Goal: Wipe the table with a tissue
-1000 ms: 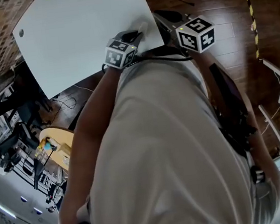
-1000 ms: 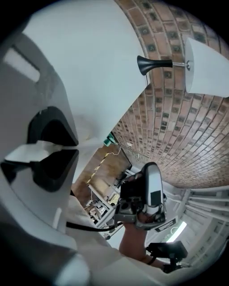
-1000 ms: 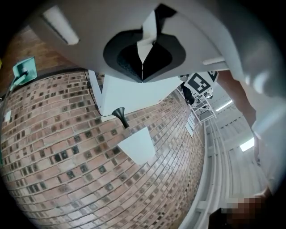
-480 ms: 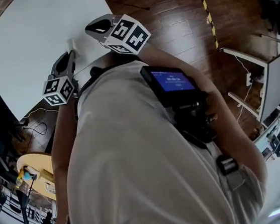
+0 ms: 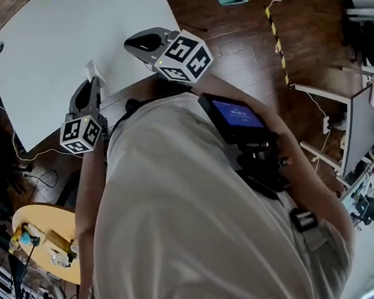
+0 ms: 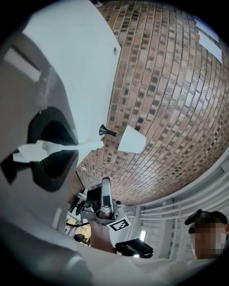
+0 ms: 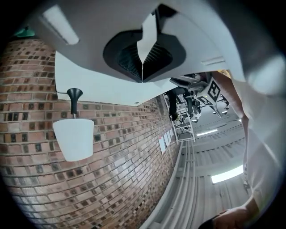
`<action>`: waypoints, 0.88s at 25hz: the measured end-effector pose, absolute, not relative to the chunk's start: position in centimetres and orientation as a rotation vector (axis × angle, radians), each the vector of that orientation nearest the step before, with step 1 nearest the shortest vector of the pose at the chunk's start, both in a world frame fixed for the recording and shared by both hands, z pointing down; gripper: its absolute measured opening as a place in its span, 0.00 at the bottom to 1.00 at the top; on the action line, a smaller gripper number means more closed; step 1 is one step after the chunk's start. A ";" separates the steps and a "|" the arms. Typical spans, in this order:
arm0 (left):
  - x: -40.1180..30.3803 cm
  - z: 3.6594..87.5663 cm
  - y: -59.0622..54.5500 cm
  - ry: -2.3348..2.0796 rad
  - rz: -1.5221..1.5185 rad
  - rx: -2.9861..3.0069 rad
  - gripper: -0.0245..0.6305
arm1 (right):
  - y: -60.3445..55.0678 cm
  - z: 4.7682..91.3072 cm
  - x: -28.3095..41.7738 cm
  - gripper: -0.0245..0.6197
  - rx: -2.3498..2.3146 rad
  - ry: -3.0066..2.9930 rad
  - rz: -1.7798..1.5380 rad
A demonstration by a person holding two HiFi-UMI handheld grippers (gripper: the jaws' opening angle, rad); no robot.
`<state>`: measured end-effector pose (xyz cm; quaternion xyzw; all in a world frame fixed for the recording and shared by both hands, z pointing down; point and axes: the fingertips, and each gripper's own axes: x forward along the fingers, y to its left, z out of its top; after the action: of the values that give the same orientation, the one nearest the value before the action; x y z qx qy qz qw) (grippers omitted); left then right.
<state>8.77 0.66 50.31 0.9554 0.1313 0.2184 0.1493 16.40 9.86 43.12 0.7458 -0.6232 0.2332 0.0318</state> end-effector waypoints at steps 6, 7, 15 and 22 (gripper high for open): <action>7.2 48.8 -2.0 0.325 0.537 2.774 0.09 | 7.2 41.9 14.3 0.05 2.340 -1.996 0.700; 6.9 48.6 -2.3 0.317 0.527 2.781 0.09 | 6.8 41.8 13.8 0.05 2.333 -2.025 0.696; 4.2 48.7 -3.0 0.321 0.527 2.778 0.09 | 5.5 42.8 11.0 0.05 2.333 -2.059 0.720; 2.3 49.0 -4.9 0.280 0.516 2.785 0.09 | 3.6 43.3 9.6 0.05 2.316 -2.070 0.722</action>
<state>2.28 -4.87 49.04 0.9678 0.0973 0.1792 0.1473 9.59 3.56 43.32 0.7260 -0.6490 0.2262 -0.0239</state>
